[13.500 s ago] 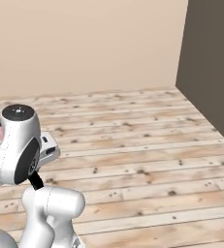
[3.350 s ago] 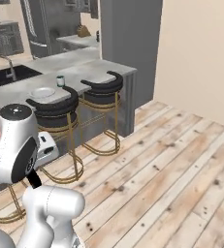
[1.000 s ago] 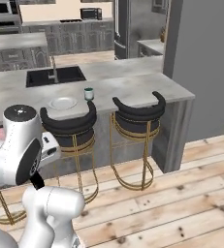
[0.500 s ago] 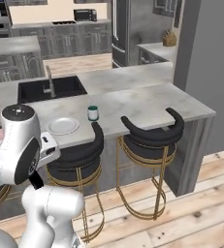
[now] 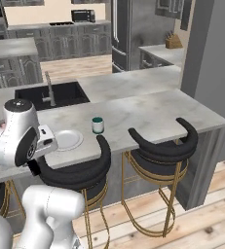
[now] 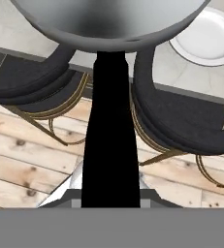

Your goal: Pick up the pan with the steak in it and place it on the dining table. Then place the steak on the plate.

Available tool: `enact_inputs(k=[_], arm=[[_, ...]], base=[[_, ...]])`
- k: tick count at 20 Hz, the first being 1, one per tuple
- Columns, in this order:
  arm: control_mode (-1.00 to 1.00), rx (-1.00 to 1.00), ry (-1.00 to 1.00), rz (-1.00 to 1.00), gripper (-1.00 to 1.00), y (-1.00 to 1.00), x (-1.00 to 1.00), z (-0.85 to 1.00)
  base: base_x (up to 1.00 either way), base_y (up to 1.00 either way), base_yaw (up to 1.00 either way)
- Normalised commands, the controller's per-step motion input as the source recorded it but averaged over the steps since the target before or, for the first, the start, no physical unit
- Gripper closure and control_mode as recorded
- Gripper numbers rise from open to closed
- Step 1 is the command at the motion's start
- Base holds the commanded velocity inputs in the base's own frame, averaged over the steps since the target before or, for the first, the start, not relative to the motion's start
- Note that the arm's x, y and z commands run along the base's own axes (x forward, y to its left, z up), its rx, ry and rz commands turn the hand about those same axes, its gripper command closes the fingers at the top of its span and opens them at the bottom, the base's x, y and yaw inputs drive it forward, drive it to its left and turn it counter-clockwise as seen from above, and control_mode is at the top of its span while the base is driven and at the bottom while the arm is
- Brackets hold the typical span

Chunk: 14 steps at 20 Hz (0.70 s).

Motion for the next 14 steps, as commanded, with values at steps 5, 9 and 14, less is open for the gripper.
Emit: enact_inputs(k=[5, 9, 14], arm=[[-1.00, -0.07, 0.05, -0.09, 1.00, 0.70, 0.83, -0.26], [-1.00, -0.06, 0.03, -0.07, 1.00, 0.55, 0.56, -0.15], [-1.00, -0.07, 0.02, -0.06, 1.00, 0.59, 0.42, -0.10]], base=[[0.00, 0.00, 0.00], [0.00, 0.00, 0.00], [0.00, 0.00, 0.00]])
